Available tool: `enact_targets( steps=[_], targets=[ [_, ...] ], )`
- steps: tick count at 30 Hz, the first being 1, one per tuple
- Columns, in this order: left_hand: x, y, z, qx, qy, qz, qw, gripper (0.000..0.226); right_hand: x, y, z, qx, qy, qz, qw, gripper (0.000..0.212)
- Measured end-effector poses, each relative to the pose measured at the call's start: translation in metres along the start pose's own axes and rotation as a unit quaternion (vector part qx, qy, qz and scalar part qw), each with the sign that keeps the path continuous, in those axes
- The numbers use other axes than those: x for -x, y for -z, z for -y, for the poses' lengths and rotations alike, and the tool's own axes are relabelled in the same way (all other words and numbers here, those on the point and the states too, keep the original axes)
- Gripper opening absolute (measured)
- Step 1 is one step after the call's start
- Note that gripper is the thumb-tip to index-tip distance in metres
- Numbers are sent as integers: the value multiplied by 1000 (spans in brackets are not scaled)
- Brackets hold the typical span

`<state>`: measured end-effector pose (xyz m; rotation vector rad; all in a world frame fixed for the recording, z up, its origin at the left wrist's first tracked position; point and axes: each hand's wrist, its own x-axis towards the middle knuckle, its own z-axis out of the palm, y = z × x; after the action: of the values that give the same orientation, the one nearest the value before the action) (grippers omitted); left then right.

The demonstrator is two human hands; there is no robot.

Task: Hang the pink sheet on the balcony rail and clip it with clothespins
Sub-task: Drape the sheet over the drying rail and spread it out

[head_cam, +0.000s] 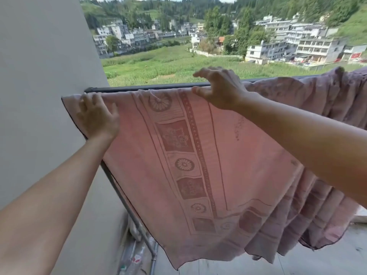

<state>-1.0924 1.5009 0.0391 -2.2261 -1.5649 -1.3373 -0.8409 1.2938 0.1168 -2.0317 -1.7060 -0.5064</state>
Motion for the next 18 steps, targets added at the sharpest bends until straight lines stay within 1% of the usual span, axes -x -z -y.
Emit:
enact_targets(
  steps=[1, 3, 4, 5, 6, 7, 8, 9, 10, 11, 13, 14, 15, 17, 18],
  targets=[
    [-5, 6, 18, 4, 80, 2, 997, 50, -10, -8, 12, -12, 6, 5, 1000, 54],
    [-14, 11, 42, 61, 223, 40, 972, 59, -24, -24, 32, -34, 11, 30, 999, 56],
    [-18, 13, 47, 106, 270, 60, 955, 63, -29, -33, 39, -37, 11, 42, 998, 53],
    [-22, 15, 50, 154, 300, 64, 939, 62, -34, -41, 44, -33, 12, 50, 998, 48],
    [-26, 16, 50, 192, 313, 47, 929, 55, -37, -46, 47, -27, 12, 47, 998, 42],
    [-30, 17, 53, 214, 312, 23, 925, 43, -39, -51, 49, -30, 12, 36, 999, 36],
    [-33, 18, 56, 222, 306, 7, 926, 31, -41, -54, 49, -41, 10, 23, 999, 32],
    [-36, 18, 57, 225, 299, 1, 927, 24, -42, -55, 48, -53, 9, 11, 998, 29],
    [-39, 17, 60, 227, 303, 0, 926, 24, -44, -56, 47, -64, 10, 3, 998, 27],
    [-41, 15, 63, 231, 323, 4, 918, 32, -44, -56, 46, -74, 11, -5, 997, 27],
    [-41, 12, 68, 235, 396, 33, 887, 55, -48, -58, 45, -95, -1, -28, 995, 26],
    [-39, 10, 71, 241, 417, 51, 875, 57, -49, -58, 45, -106, -11, -42, 993, 25],
    [-37, 6, 76, 253, 419, 63, 870, 50, -52, -60, 46, -115, -20, -53, 992, 24],
    [-36, 1, 88, 280, 393, 62, 874, 18, -57, -62, 46, -126, -34, -65, 989, 24],
    [-36, 1, 94, 285, 382, 66, 877, 6, -59, -64, 47, -127, -39, -68, 989, 23]
  ],
)
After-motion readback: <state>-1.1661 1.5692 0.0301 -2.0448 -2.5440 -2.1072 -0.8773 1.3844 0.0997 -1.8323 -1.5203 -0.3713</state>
